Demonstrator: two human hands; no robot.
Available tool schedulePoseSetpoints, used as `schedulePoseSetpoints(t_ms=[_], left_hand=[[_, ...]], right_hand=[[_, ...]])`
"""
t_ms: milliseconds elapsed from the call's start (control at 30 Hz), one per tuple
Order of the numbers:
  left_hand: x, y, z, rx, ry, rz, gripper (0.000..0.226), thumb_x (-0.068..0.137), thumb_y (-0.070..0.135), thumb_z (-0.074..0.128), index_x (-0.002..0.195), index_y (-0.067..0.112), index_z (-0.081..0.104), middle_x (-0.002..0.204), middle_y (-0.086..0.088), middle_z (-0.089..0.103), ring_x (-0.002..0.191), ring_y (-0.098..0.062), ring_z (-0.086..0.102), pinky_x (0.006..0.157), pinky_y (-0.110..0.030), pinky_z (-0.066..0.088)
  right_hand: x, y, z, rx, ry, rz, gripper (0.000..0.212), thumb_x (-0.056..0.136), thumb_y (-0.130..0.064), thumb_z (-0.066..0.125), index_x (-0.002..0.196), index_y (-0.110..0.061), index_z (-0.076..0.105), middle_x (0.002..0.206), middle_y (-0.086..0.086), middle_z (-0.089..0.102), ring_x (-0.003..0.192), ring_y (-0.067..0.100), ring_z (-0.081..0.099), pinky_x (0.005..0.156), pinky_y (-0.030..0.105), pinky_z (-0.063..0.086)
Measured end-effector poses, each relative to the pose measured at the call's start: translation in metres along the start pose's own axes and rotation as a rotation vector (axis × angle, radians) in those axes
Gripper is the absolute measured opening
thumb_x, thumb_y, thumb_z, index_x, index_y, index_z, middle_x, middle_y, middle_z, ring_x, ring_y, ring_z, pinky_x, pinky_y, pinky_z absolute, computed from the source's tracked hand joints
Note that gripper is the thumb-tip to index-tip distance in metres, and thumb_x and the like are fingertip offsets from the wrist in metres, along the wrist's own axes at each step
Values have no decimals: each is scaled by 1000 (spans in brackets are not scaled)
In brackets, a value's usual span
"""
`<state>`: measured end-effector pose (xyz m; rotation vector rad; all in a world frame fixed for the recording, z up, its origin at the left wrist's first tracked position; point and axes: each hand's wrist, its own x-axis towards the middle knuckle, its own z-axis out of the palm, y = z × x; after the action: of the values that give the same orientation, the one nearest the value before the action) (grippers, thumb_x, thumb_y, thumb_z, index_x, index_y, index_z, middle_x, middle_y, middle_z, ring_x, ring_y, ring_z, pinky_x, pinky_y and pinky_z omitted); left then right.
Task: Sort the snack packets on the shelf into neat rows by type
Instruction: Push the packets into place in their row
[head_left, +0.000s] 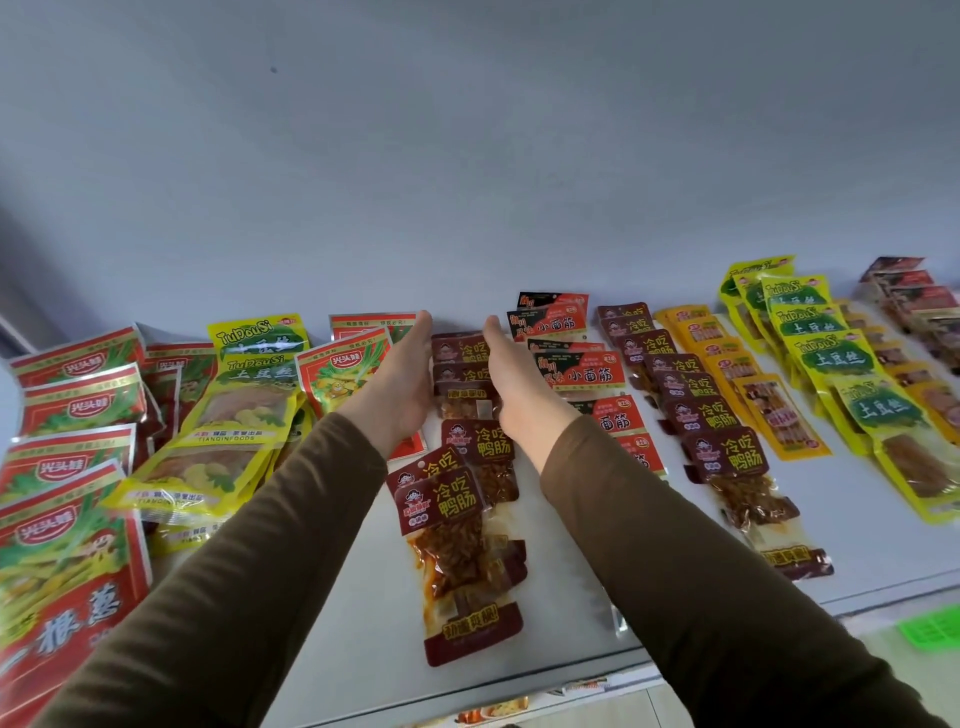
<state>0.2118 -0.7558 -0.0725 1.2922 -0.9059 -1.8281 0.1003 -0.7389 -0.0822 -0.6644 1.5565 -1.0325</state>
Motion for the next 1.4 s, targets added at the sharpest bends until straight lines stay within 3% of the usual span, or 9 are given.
schedulePoseSetpoints(t_ms=[133, 267, 367, 467, 667, 767, 1033, 1233, 1400], left_hand=[[-9, -4, -2, -29, -65, -27, 70, 104, 61, 32, 146, 8, 49, 110, -7, 72, 102, -23, 69, 105, -47, 48], [-38, -2, 6, 161, 22, 120, 57, 108, 53, 26, 143, 15, 51, 118, -3, 60, 140, -32, 47, 104, -39, 43], [-73, -13, -7, 249, 25, 193, 49, 101, 67, 31, 131, 38, 57, 129, 12, 65, 119, -7, 63, 81, -20, 47], [-105, -43, -26, 385, 61, 280, 63, 94, 76, 34, 148, 46, 42, 146, 24, 46, 132, 0, 40, 106, -23, 33], [-147, -117, -41, 138, 67, 250, 65, 91, 60, 47, 153, 52, 30, 141, 38, 42, 130, 20, 35, 100, -14, 25], [-143, -127, -28, 90, 62, 226, 43, 103, 47, 41, 144, 55, 31, 109, 50, 54, 99, 37, 42, 82, -3, 35], [-140, -121, -6, 123, -53, 255, 48, 99, 67, 36, 146, 56, 33, 133, 38, 56, 128, 13, 48, 106, -23, 36], [-139, -129, -13, 133, -1, 229, 56, 99, 64, 32, 152, 51, 26, 133, 47, 45, 125, 25, 39, 107, -14, 28], [-88, -146, -32, 76, 75, 35, 46, 109, 41, 34, 139, 11, 53, 159, -11, 41, 143, -32, 43, 116, -47, 34]], right_hand=[[-9, 4, -2, 27, 2, -23, 64, 103, -64, 28, 140, -18, 51, 114, 7, 66, 102, 21, 65, 84, 36, 55], [-26, 6, -11, 54, -15, -52, 55, 103, -64, 30, 130, -23, 55, 111, 3, 67, 102, 20, 66, 96, 43, 54], [-54, 18, -28, 58, -83, -114, 33, 105, -53, 39, 122, -31, 56, 98, -14, 62, 86, 1, 59, 75, 26, 49], [-79, 48, -43, -2, -144, -202, 46, 102, -46, 52, 145, -32, 46, 128, -19, 58, 117, 0, 53, 98, 29, 44], [-108, 100, -54, -7, -173, -215, 48, 103, -28, 58, 148, -35, 44, 143, -19, 55, 122, -8, 54, 97, 21, 45], [-109, 106, -45, -24, -157, -228, 59, 99, -39, 63, 152, -39, 38, 153, -17, 45, 138, 2, 44, 118, 41, 37], [-113, 103, -45, -46, -138, -209, 68, 91, -71, 47, 153, -48, 32, 157, -18, 40, 144, 8, 36, 122, 48, 28], [-119, 107, -59, 11, -80, -226, 46, 105, -52, 36, 150, -49, 33, 144, -29, 37, 140, -2, 30, 117, 30, 24], [-132, 124, -60, -28, -138, -217, 49, 96, -66, 37, 143, -55, 35, 147, -30, 43, 134, -12, 39, 111, 22, 40]])
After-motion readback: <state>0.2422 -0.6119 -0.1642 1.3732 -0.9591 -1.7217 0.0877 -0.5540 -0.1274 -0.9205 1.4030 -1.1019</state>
